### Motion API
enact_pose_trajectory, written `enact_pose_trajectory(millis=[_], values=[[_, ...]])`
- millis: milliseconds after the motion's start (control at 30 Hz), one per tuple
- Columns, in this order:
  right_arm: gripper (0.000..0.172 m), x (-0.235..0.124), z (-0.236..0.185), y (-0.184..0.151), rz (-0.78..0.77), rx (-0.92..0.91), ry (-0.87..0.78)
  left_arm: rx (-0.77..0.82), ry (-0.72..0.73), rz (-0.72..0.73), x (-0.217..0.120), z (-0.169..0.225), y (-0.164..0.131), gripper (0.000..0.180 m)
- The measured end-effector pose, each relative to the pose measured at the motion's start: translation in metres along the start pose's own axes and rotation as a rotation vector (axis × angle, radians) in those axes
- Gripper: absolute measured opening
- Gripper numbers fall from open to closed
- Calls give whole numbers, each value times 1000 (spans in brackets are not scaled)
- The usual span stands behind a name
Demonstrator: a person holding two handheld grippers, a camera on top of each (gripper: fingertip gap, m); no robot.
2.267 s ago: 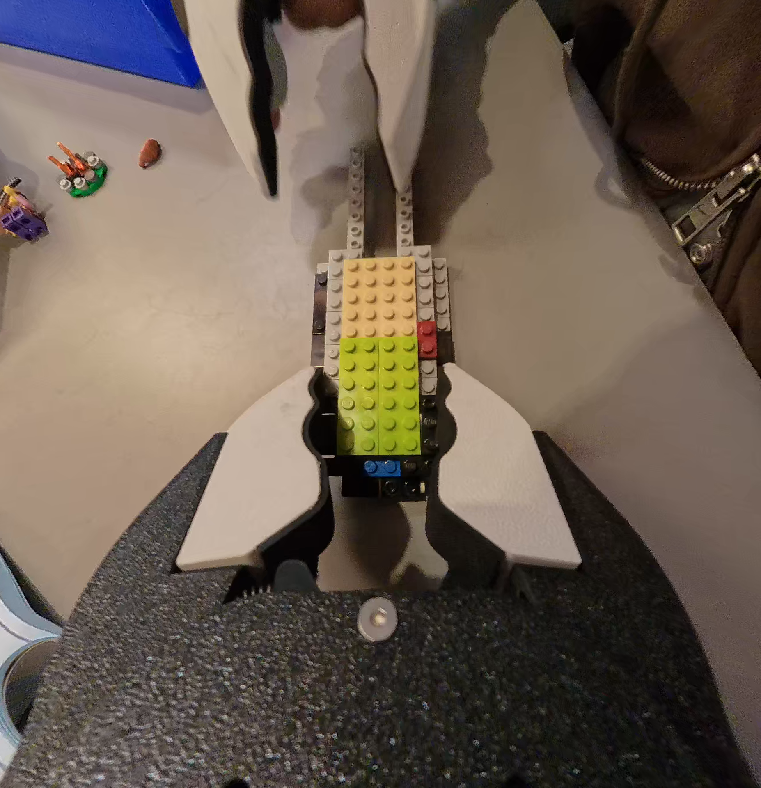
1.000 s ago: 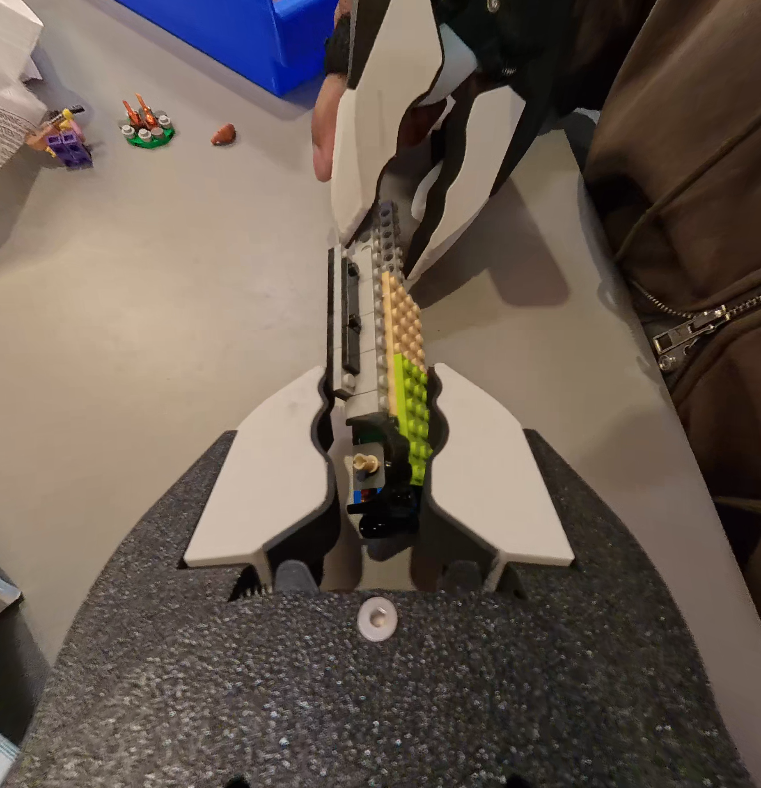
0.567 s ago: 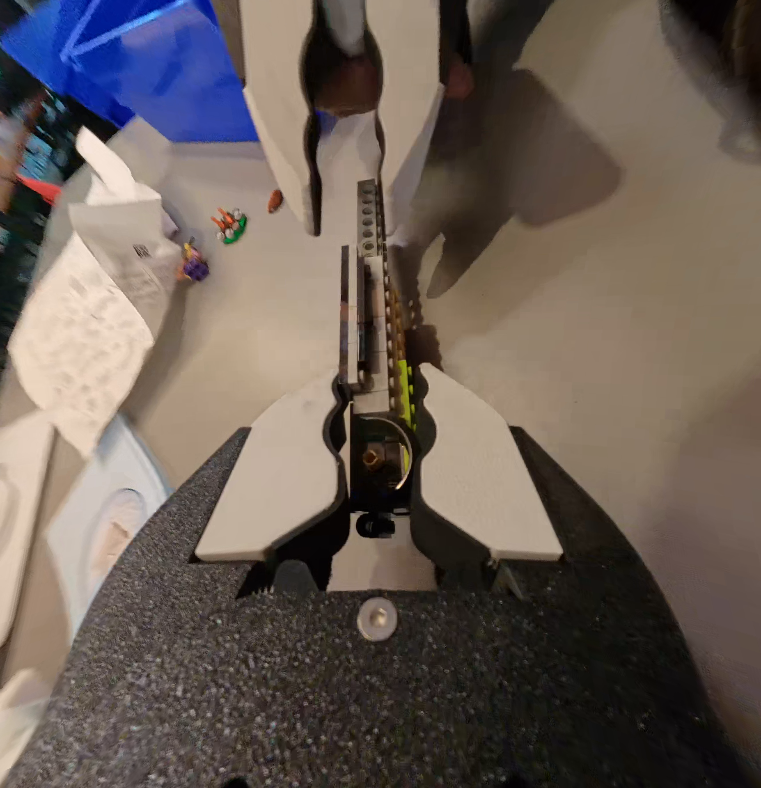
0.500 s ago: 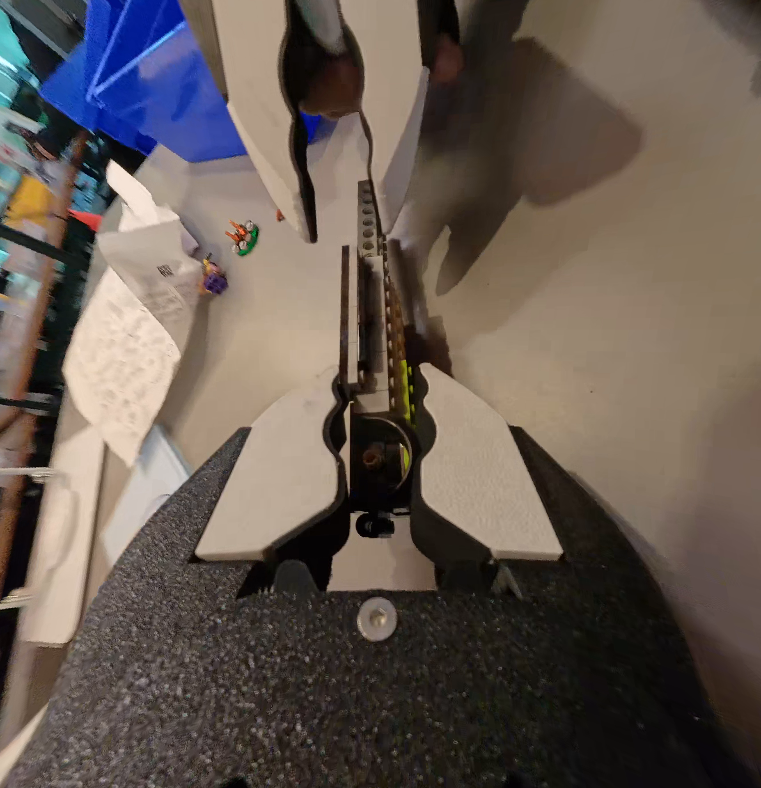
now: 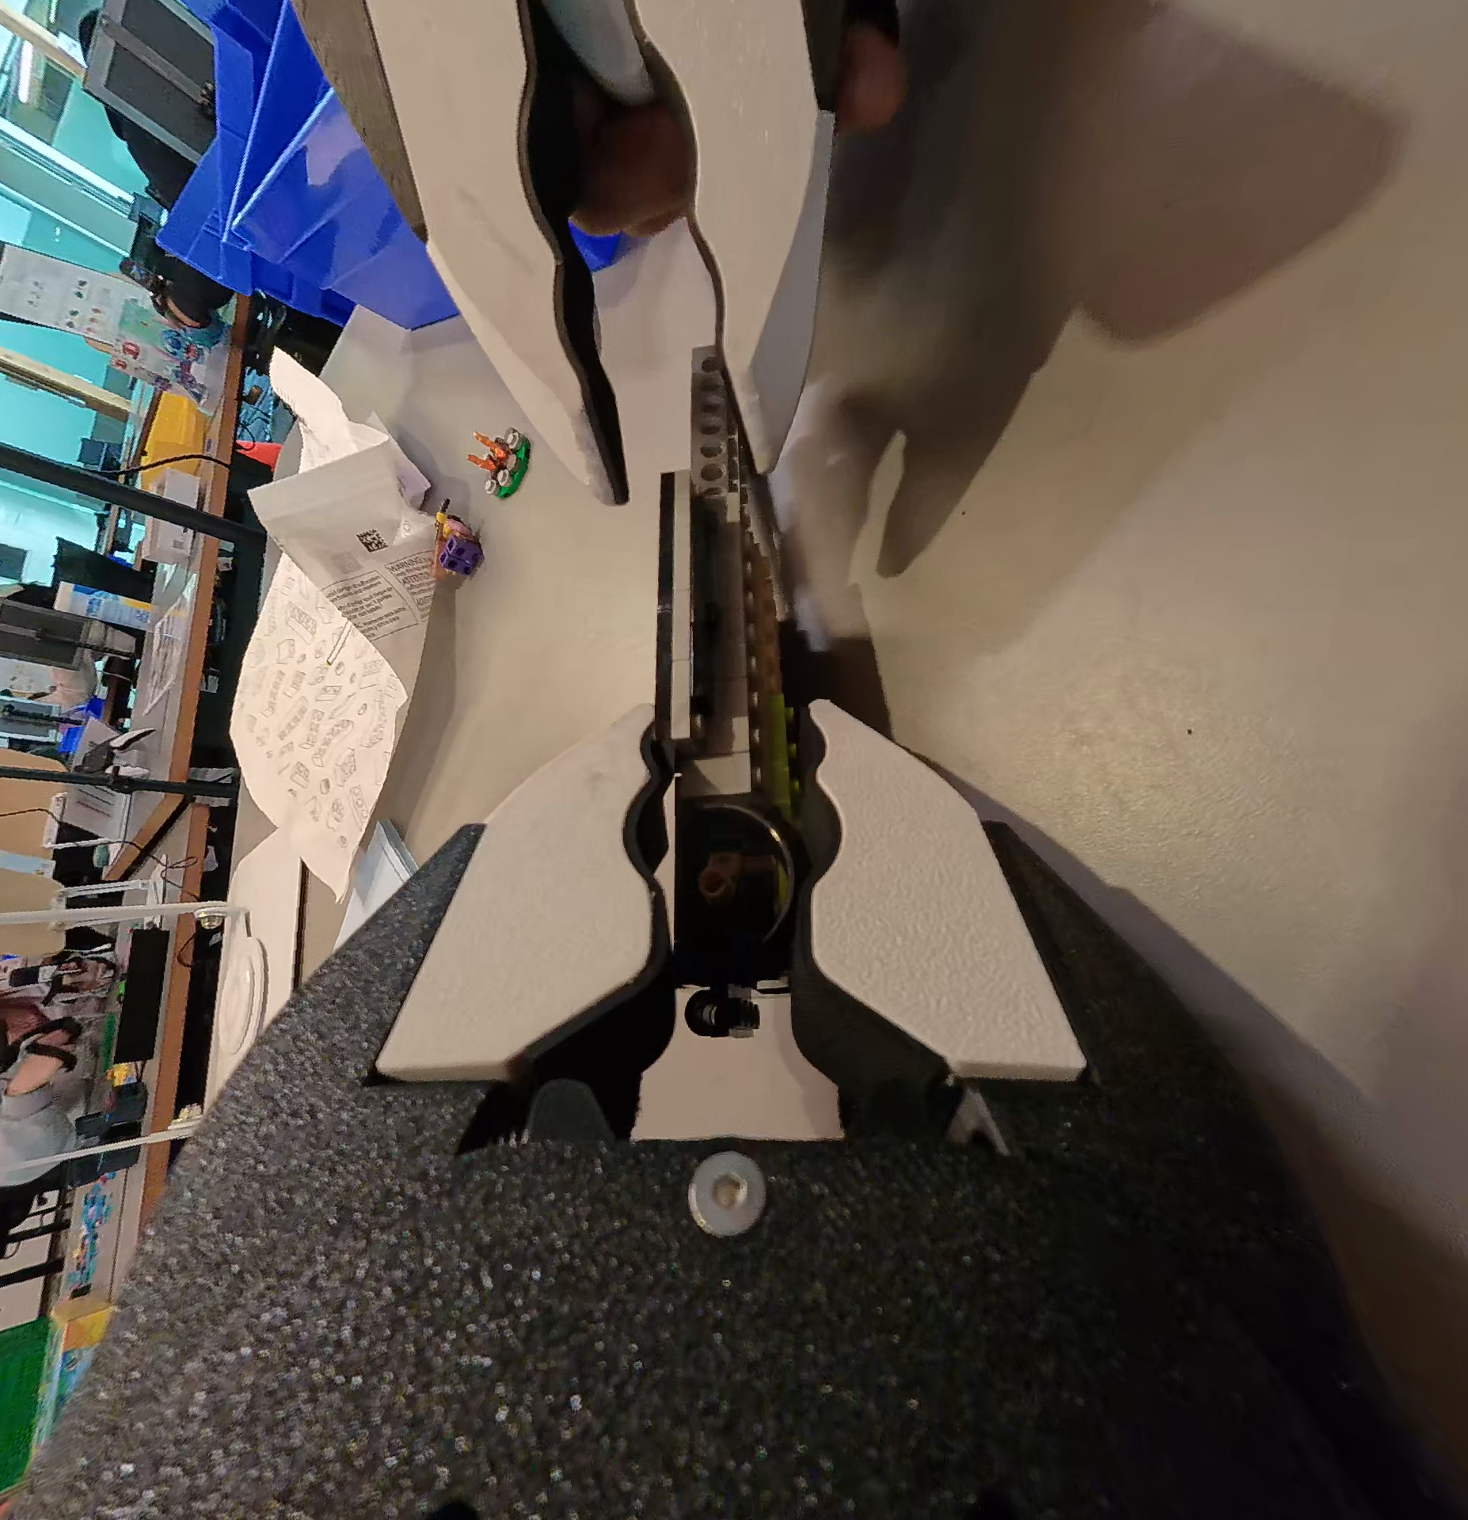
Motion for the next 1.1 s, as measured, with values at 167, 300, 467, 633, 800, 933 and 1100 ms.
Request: enact_pose_trajectory(millis=[167, 300, 467, 633, 800, 933, 1100], values=[[26, 1, 1, -3, -5, 77, 35, 22, 16, 9, -2, -1, 2, 28], [26, 1, 3, -7, -16, 119, 50, -11, 17, -20, 0, -3, -3, 28], [26, 3, 5, -8, -37, 63, 6, -188, 5, -34, 1, -12, -6, 28], [27, 1, 22, -5, -39, 0, -134, -444, -51, 1, -1, -19, -3, 28], [32, 1, 36, -8, -67, -59, -264, -698, -111, 49, -3, -25, -2, 28], [35, -1, 43, -13, -58, 20, -277, -888, -185, 91, -6, -29, -5, 28], [35, -2, 49, -17, -33, 88, -290, -1020, -254, 149, -8, -31, -4, 27]])
Point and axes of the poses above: each gripper's, where its closed fingertips meet, x out along the fingers, y out of its top, z = x × y across the jaws, the point moved 1 cm from there along -x, back along the fingers, and after that the axes turned 9 degrees about -x, right-handed, at the moved point
